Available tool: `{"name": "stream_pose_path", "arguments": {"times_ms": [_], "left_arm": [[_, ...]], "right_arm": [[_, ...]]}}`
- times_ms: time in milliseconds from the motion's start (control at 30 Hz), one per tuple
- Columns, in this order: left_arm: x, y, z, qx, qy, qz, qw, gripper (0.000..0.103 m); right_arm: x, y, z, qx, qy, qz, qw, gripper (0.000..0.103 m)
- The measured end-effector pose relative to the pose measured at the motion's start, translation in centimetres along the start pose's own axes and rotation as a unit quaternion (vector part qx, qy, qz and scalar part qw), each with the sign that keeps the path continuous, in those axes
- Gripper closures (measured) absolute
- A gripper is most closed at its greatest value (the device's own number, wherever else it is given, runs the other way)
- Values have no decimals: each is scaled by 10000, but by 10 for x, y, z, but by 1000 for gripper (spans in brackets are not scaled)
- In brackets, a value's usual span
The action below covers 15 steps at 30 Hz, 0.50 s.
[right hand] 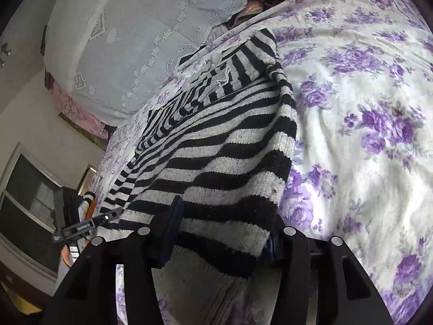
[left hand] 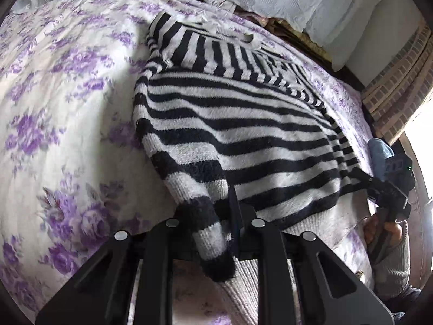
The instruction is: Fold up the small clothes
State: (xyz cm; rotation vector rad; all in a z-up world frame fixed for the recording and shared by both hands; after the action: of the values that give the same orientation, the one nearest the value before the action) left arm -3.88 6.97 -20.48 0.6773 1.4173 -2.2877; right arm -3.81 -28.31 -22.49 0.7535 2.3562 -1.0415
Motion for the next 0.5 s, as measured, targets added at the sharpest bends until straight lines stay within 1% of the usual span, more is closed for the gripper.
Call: {"name": "stream_pose_path", "arguments": {"times_ms": [167,400,467,500], "left_arm": [[1,0,2,-58,73,26,10000,86],[3,0,4,-147,174,58,9997,86],[2,-1,5,-139,171,89,9997,86],[2,-2,5,-127,180,118,9997,86]], "right_arm": [[1,-7,1,-130,157,35,9998,51],[3,-5,-1,-224,142,-229,9994,51],[4,-8,-3,-529,330,-188,9979,65],[5,-10,-4,-636,367,-185,9971,86]]}}
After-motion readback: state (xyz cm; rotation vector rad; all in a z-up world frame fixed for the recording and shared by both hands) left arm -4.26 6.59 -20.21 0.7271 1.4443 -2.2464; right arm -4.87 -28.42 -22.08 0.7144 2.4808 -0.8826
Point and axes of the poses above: each gripper's, at about its wrist camera, not at the fingertips, and y roughly the way its jaws point, z to its right, x to its underside, the point moved 5 cm from there along y, roughly the way its jaws point, and after that the axes turned 4 degrees about z, right-handed, at the moved point
